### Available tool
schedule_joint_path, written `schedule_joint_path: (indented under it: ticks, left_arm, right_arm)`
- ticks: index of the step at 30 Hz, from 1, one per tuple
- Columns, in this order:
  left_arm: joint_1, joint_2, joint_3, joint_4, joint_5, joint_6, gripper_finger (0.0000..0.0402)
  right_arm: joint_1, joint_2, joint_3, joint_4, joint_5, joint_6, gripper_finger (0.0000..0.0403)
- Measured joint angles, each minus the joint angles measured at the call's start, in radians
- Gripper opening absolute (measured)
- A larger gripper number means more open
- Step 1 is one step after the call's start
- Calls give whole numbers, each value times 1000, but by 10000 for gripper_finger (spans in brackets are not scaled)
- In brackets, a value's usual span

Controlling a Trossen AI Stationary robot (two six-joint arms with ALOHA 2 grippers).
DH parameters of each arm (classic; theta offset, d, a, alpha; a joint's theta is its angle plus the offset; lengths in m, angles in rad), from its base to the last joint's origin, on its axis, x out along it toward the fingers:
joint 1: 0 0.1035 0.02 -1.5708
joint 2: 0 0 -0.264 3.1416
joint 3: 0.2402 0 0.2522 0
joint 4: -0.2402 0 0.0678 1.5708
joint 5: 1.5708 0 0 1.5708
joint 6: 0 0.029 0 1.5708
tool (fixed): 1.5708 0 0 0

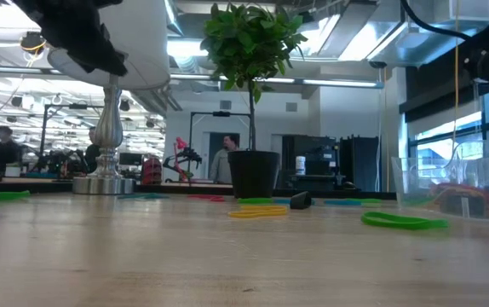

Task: Pick and place rubber bands into bin
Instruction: Put the blue rubber band into the transparent bin, then put the red rubber band into the transparent bin

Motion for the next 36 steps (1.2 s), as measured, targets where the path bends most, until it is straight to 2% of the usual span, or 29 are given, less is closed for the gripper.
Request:
schedule_joint_path:
  ticks: [7,13,17,22,24,27,32,36]
  left_arm:
    - [31,0,0,1,71,-11,3]
    - [31,0,0,7,91,-10,3]
    - [31,0,14,9,90,26,3]
    - [36,0,48,11,56,110,3]
    - [51,0,57,11,26,115,3]
    - [87,0,60,11,9,113,3]
    - [153,11,60,13,36,93,3]
    - [209,48,60,38,73,91,3]
  right_arm:
    - [0,0,4,-5,0,0,119]
    - [-23,-6,12,30,23,-11,135]
    - [-42,-17,77,28,149,-79,130]
    - [-81,-19,185,53,419,-265,119]
    - [-127,-20,207,53,446,-361,109]
    - [-237,-34,215,70,386,-555,81]
    - [-471,-74,159,244,183,-971,12]
    - [-650,-112,98,452,29,-1238,14]
